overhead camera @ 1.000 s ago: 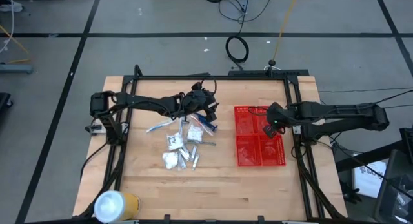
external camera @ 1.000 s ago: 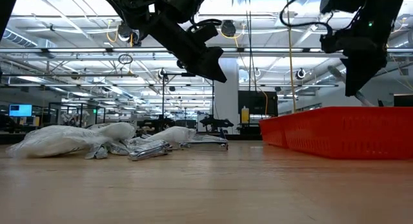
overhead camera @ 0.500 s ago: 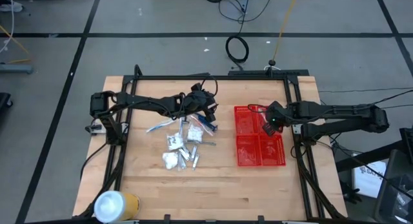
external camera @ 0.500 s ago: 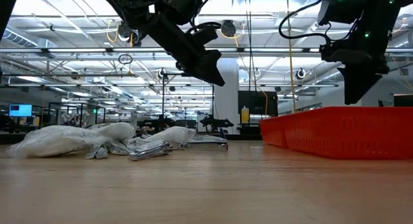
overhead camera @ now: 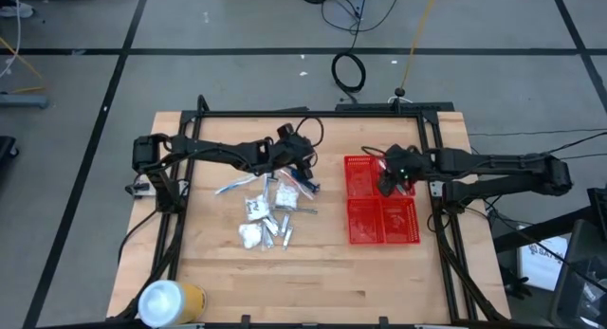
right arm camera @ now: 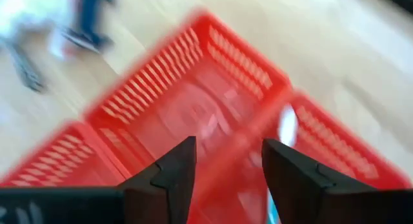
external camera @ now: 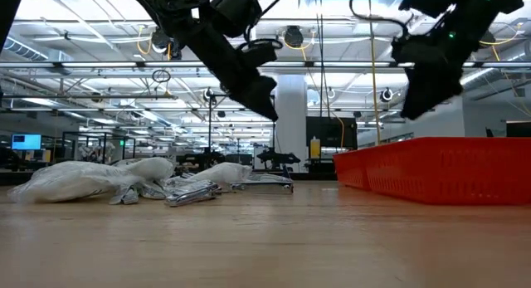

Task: Pick & Place Travel size toiletries
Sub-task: Put the blue toothbrush into the top right red bin

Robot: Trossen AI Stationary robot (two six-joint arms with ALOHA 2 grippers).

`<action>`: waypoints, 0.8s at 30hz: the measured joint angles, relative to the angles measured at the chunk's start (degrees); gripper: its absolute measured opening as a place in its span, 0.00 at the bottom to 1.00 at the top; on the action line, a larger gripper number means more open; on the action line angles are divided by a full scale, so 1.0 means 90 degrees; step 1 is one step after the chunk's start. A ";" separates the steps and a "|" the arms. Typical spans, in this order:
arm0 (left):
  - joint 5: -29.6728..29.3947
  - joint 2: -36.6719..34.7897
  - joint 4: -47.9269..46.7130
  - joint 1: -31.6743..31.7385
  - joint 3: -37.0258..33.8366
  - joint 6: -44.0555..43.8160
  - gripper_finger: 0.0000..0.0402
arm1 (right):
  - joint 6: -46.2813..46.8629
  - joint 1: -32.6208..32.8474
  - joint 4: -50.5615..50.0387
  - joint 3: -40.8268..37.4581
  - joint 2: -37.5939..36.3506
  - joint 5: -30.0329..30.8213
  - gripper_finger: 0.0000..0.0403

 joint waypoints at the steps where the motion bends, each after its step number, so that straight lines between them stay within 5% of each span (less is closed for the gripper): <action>1: -0.0087 -0.0007 -0.0169 0.0021 -0.0002 -0.0211 0.60 | -0.0178 0.0000 0.0240 0.0000 -0.0028 0.0002 0.40; 13: 0.0231 -0.0175 -0.2153 0.0555 -0.0357 -0.1911 0.59 | -0.2683 0.0230 0.3537 -0.0489 -0.0136 -0.0032 0.40; 20: 0.0189 -0.0702 -0.4948 0.0004 -0.0350 -0.3459 0.59 | -0.3308 0.0264 0.5477 -0.1434 -0.0133 -0.0069 0.40; 24: 0.0231 -0.0839 -0.5904 -0.0388 -0.0430 -0.4273 0.59 | -0.3307 0.0248 0.6180 -0.1804 -0.0133 -0.0800 0.40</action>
